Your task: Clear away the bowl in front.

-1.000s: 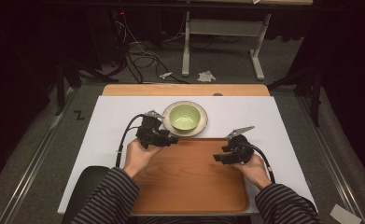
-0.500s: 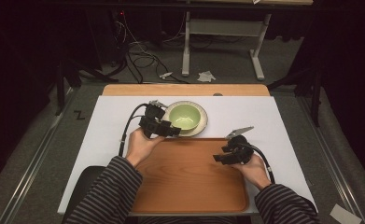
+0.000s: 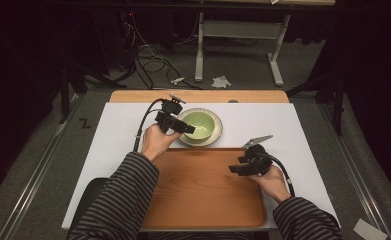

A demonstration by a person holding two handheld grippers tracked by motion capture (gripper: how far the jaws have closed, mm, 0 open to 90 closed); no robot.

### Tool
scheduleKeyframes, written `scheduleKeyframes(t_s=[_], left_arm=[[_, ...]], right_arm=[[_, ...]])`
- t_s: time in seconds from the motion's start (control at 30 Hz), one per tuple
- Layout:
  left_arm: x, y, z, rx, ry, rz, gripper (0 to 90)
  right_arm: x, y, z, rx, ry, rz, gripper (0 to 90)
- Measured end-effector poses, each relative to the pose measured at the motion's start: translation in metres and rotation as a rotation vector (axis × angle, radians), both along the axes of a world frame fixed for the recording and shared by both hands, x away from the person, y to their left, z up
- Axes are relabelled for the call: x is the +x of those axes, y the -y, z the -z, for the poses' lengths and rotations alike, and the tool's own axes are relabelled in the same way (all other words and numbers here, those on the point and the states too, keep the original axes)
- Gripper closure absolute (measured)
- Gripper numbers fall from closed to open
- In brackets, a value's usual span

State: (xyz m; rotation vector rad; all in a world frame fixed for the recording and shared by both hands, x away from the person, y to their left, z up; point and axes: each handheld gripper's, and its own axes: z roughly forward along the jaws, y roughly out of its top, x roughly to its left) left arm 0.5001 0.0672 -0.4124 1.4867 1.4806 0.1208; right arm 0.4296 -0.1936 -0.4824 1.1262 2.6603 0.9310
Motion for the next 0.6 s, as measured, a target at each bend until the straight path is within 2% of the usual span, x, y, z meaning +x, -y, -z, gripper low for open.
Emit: scheduleKeyframes(t_s=[0.1, 0.17, 0.3, 0.37, 0.6], left_arm=[[0.005, 0.001, -0.001, 0.023, 0.011, -0.004, 44.0], [0.008, 0.001, -0.002, 0.039, 0.02, -0.007, 43.9], [0.018, 0.001, 0.002, 0.062, 0.009, -0.027, 42.6], [0.02, 0.001, 0.003, 0.063, 0.006, -0.03, 42.9], [0.031, 0.0, 0.006, 0.083, 0.007, -0.05, 42.5]], right_arm=[[0.0, 0.0, 0.0, -0.007, 0.01, -0.011, 43.7], [-0.001, -0.001, 0.0, -0.004, -0.005, 0.003, 43.7], [-0.001, 0.0, -0.001, -0.002, 0.0, 0.007, 43.6], [0.0, 0.0, 0.0, -0.009, 0.01, -0.009, 43.6], [-0.001, 0.0, 0.0, -0.004, 0.001, 0.002, 43.6]])
